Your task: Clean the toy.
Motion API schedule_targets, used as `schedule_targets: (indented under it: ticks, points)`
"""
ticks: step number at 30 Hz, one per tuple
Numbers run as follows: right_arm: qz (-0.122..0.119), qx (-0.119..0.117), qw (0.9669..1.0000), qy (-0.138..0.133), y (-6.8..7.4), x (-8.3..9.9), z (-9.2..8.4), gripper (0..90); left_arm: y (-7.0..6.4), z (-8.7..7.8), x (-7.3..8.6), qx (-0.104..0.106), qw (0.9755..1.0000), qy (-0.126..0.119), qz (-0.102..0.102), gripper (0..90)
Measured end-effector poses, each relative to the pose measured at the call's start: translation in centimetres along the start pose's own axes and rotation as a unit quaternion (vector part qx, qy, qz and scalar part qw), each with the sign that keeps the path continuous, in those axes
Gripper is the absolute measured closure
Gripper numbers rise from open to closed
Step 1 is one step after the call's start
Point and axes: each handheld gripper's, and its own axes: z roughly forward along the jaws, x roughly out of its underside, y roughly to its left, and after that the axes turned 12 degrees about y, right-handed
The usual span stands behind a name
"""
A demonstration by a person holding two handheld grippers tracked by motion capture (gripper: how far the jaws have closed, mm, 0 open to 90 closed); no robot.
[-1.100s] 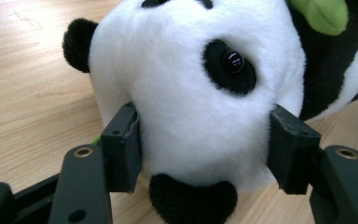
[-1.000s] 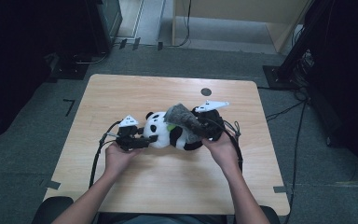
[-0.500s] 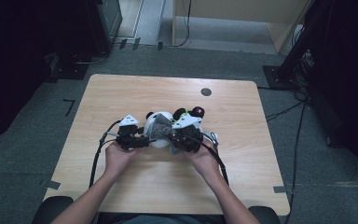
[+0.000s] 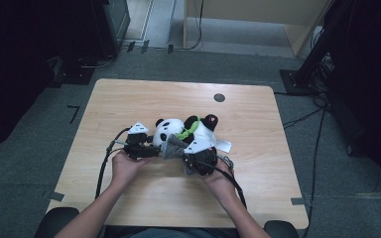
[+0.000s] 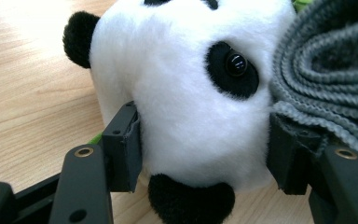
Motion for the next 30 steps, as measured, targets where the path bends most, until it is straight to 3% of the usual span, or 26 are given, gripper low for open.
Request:
schedule_targets:
  ticks: [7, 14, 23, 30]
  points:
    - [-0.021, 0.006, 0.9991, 0.036, 0.4, 0.9, 0.8, 77.8, 0.2, 0.1, -0.3, 0.003, 1.0000, 0.002, -0.004, 37.8]
    - [-0.006, -0.003, 0.9959, 0.090, -0.5, 2.3, 2.2, 77.7, 0.2, 0.3, -0.5, 0.001, 1.0000, 0.005, -0.003, 38.1]
    - [-0.002, -0.002, 0.9942, 0.108, -1.0, 2.7, 1.2, 77.3, 0.2, 0.3, -0.6, -0.002, 1.0000, 0.007, 0.002, 38.4]
    - [0.001, 0.006, 0.9962, 0.087, -1.5, 2.8, -1.0, 77.2, 0.2, 0.3, -0.6, -0.004, 1.0000, 0.006, 0.004, 38.4]
